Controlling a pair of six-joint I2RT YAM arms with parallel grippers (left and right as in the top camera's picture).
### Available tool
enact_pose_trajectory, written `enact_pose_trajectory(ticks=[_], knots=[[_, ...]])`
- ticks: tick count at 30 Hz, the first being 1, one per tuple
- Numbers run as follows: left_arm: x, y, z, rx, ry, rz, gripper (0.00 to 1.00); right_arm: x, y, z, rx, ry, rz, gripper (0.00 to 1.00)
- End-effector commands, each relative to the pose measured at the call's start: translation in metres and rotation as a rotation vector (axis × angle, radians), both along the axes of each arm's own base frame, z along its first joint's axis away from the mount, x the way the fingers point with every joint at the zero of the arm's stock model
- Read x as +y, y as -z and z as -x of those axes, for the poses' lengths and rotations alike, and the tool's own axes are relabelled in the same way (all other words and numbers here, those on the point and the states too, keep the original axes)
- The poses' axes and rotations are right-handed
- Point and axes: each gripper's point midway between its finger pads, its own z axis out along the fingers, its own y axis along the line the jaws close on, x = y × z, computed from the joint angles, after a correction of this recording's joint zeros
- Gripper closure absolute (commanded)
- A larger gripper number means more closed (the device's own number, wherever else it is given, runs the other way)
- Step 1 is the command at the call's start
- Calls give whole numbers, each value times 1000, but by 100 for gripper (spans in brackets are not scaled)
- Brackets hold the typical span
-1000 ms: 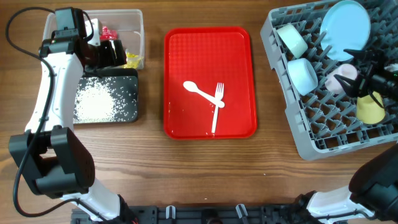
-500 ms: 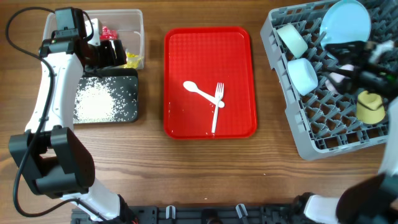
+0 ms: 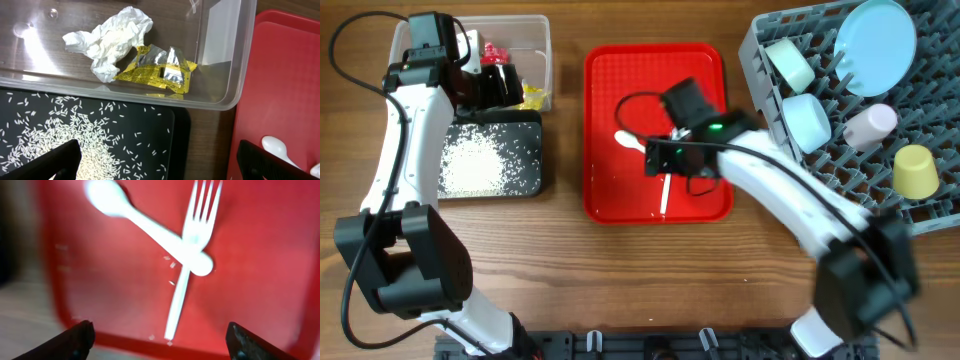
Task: Sort waste into correct bins and load items into the dishwasher rack
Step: 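Move the right gripper to the white spoon and fork on the tray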
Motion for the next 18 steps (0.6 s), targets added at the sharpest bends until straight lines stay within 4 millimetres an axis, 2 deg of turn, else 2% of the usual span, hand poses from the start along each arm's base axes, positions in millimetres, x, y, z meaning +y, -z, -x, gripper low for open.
enact_pose_trajectory(ticks=[1, 4, 7, 9, 13, 16, 18], knots=[[1, -7, -2, -19, -7, 1, 0, -2, 43, 3, 56, 0, 99, 15], [1, -7, -2, -19, -7, 1, 0, -6, 54, 3, 69, -2, 130, 16], [1, -7, -2, -19, -7, 1, 0, -7, 57, -8, 21, -15, 152, 27], [1, -7, -2, -19, -7, 1, 0, -4, 64, -13, 4, -41, 153, 30], [1, -7, -2, -19, -7, 1, 0, -3, 76, -13, 19, -52, 162, 39], [1, -7, -2, -19, -7, 1, 0, -3, 83, -11, 32, -55, 170, 43], [1, -7, -2, -19, -7, 1, 0, -3, 86, -11, 35, -58, 172, 52]])
